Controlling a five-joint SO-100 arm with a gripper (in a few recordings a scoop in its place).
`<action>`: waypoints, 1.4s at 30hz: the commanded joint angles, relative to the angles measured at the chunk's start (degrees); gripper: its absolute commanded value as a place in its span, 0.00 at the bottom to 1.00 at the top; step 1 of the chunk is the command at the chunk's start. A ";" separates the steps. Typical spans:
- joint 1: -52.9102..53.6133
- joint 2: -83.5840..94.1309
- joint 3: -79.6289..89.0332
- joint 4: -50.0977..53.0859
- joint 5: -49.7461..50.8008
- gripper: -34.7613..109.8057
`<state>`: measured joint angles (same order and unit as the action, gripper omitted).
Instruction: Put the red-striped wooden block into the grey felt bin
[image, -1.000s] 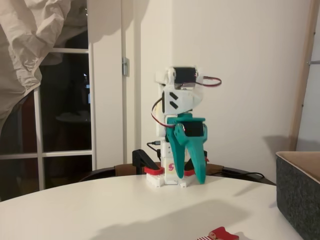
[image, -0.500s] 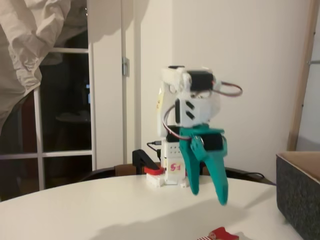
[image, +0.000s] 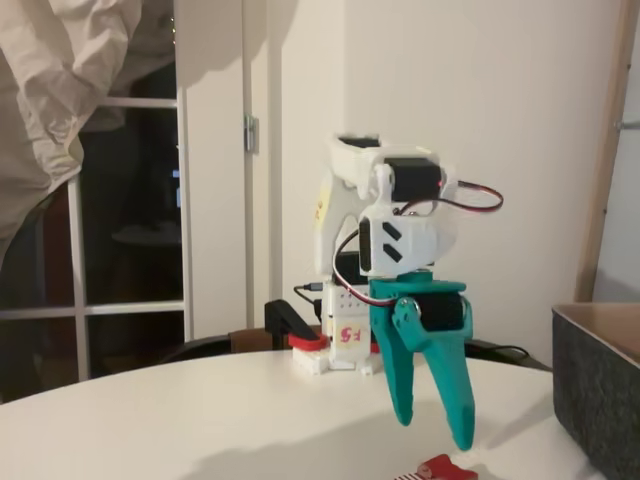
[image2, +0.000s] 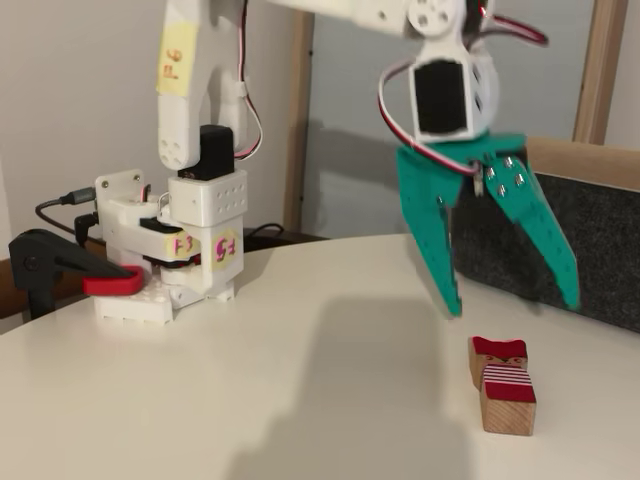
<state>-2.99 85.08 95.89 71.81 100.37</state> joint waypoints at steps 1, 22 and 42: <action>1.41 -0.97 -1.76 -0.88 0.79 0.46; 0.18 -11.87 -1.67 -5.36 -4.39 0.47; -0.62 -19.42 -1.49 -9.32 -10.37 0.31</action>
<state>-2.64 67.15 93.60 63.02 90.44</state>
